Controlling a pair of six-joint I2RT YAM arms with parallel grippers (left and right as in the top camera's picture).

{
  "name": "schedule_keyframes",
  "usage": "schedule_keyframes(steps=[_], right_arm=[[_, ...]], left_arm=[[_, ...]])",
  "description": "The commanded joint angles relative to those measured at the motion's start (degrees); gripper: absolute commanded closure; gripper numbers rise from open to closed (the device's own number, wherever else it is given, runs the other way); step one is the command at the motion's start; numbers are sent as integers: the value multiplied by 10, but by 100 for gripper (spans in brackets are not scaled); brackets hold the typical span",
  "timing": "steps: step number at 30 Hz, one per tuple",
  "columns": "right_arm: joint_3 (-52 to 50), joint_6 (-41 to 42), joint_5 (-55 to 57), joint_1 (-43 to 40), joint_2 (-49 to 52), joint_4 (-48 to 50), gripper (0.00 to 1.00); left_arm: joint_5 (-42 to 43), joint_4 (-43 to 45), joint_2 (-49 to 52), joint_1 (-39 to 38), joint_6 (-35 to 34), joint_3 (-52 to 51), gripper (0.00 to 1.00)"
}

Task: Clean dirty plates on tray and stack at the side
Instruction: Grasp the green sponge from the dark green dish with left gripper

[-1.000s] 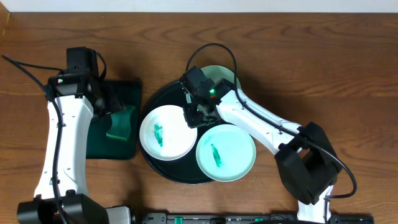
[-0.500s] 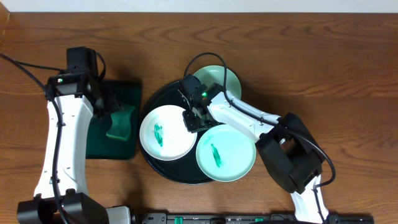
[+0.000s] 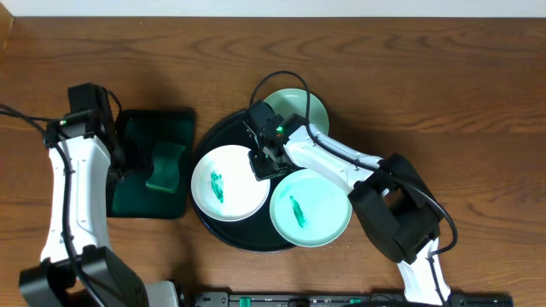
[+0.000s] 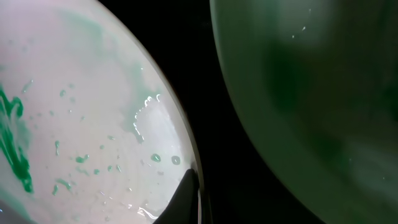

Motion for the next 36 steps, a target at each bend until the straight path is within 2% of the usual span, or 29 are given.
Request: schedule_keyframes(steps=[1, 7, 10, 19, 24, 31, 36], right_arm=[[12, -49, -23, -1, 16, 16, 99], [12, -56, -26, -1, 16, 16, 99], [12, -56, -26, -1, 16, 16, 99], [12, -56, -26, -1, 16, 17, 99], [12, -67, -36, -1, 16, 15, 97], [12, -66, -36, -1, 16, 14, 97], [12, -68, -36, -1, 16, 11, 97]], left_arm=[[27, 20, 22, 1, 38, -11, 28], [85, 69, 66, 1, 135, -11, 28], [148, 83, 110, 1, 200, -11, 29], [165, 103, 159, 0, 207, -11, 40], [177, 113, 159, -18, 240, -11, 41], [165, 126, 180, -41, 241, -11, 41], [143, 130, 212, -44, 226, -11, 48]])
